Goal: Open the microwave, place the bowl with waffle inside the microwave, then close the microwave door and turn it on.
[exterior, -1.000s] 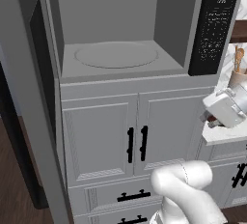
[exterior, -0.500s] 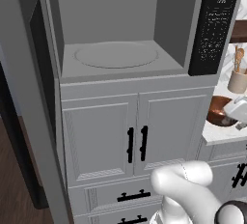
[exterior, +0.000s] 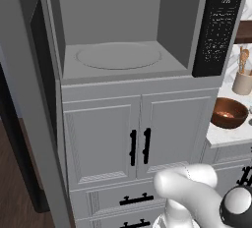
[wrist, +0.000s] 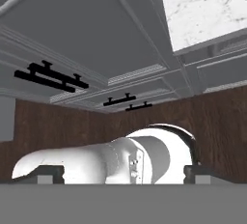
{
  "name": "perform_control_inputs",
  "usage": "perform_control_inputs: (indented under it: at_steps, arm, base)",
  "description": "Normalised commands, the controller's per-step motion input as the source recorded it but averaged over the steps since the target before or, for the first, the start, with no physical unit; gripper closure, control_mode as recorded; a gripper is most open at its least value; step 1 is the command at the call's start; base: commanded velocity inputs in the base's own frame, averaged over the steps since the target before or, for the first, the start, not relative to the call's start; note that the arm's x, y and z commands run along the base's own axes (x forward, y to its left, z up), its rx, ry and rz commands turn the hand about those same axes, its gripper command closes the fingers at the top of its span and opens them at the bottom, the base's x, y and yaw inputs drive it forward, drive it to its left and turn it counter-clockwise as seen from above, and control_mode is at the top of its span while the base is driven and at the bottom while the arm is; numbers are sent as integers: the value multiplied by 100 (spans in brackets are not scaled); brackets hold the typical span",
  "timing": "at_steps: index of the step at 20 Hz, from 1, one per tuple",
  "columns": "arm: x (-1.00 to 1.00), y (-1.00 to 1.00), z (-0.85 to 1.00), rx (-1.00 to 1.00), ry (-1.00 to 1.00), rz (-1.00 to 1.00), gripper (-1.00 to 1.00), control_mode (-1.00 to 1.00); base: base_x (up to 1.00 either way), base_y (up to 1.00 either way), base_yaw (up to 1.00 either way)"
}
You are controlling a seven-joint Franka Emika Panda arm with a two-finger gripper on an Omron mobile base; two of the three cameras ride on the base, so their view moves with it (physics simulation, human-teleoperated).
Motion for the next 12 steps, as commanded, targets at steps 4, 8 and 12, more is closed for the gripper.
perform_control_inputs:
  at_steps: [4, 8, 12]
  arm:
    - [35, -67, -8, 4, 7, -31, -100, -100]
    - [70, -57, -35, 0, 9, -31, -100, -100]
    - [90, -47, -39, 0, 9, -30, -100, -100]
  base:
    - [0, 0, 0]
    - [0, 0, 0]
    - [0, 0, 0]
